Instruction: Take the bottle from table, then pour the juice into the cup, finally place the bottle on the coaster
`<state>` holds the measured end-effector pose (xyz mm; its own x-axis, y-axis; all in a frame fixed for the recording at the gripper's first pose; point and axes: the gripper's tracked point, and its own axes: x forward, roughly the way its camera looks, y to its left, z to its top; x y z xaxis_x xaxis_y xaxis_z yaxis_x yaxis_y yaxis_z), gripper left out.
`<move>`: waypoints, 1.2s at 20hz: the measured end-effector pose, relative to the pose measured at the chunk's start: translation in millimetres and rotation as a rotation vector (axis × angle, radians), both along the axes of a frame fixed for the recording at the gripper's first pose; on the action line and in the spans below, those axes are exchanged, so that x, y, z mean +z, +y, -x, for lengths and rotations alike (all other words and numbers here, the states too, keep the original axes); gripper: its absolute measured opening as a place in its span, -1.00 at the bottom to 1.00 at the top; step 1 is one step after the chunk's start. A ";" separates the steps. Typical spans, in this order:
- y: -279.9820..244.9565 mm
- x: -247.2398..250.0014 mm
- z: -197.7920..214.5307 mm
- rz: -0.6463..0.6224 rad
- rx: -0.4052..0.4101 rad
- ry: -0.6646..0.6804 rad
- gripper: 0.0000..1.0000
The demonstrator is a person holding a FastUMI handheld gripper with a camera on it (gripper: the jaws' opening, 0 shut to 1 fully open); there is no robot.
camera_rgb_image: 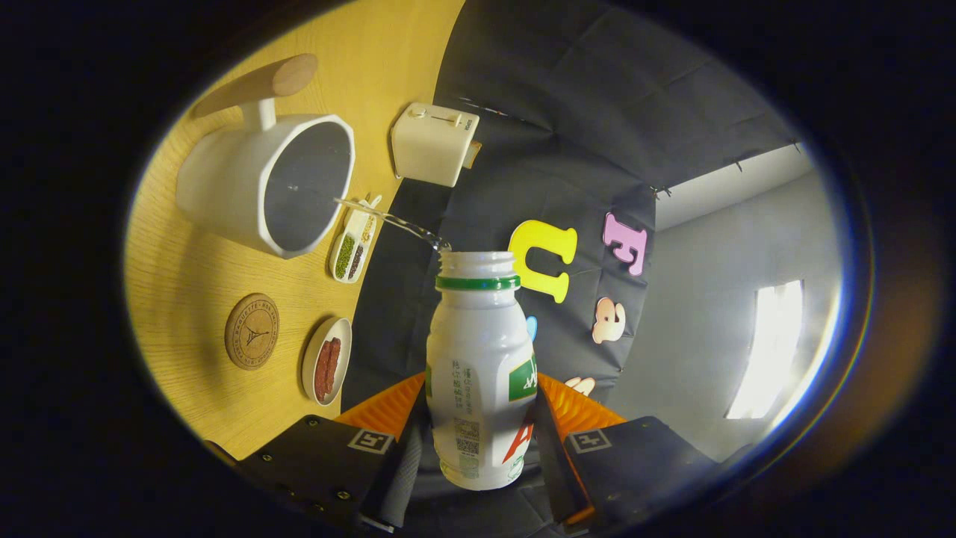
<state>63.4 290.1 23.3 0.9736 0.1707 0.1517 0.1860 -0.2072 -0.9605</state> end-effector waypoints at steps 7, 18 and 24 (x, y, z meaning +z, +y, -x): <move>0.8 1.2 0.3 0.016 0.005 -0.012 0.40; 1.0 3.3 1.4 0.033 0.008 -0.026 0.40; 3.9 5.7 1.1 0.054 0.015 -0.038 0.40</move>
